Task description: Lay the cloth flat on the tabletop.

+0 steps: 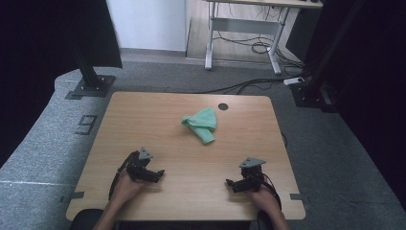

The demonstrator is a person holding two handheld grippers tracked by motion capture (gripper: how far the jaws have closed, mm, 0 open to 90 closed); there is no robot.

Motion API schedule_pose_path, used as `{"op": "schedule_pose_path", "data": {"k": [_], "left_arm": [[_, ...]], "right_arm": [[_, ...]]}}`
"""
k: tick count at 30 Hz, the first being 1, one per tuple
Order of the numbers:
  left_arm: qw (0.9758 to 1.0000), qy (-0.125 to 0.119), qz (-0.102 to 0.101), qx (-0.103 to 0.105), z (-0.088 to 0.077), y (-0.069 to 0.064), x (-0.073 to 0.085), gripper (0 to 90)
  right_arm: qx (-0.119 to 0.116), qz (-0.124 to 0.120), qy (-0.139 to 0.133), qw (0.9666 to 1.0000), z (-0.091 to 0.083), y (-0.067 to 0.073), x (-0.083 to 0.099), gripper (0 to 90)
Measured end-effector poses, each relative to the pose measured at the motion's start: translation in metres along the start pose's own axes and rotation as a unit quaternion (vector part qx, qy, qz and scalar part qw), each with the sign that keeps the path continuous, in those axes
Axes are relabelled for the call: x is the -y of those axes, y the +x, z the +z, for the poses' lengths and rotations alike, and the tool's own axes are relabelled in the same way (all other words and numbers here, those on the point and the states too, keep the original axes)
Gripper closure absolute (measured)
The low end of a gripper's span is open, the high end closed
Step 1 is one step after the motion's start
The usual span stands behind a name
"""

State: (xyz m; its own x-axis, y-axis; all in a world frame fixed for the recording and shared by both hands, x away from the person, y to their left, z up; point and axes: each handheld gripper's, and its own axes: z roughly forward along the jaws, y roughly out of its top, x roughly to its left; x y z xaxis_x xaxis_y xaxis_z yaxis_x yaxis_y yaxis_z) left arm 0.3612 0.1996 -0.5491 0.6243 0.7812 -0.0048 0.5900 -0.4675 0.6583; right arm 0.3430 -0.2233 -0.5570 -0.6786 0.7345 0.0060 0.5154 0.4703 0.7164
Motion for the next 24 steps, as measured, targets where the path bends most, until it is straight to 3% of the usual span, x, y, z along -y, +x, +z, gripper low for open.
{"op": "schedule_pose_path", "data": {"k": [24], "left_arm": [[0.9999,-0.001,-0.010,-0.007,0.0003,-0.0012,-0.0003,0.0]], "right_arm": [[-0.002,-0.001,0.000,1.0000,-0.0004,0.0000,0.0004,0.0]]}}
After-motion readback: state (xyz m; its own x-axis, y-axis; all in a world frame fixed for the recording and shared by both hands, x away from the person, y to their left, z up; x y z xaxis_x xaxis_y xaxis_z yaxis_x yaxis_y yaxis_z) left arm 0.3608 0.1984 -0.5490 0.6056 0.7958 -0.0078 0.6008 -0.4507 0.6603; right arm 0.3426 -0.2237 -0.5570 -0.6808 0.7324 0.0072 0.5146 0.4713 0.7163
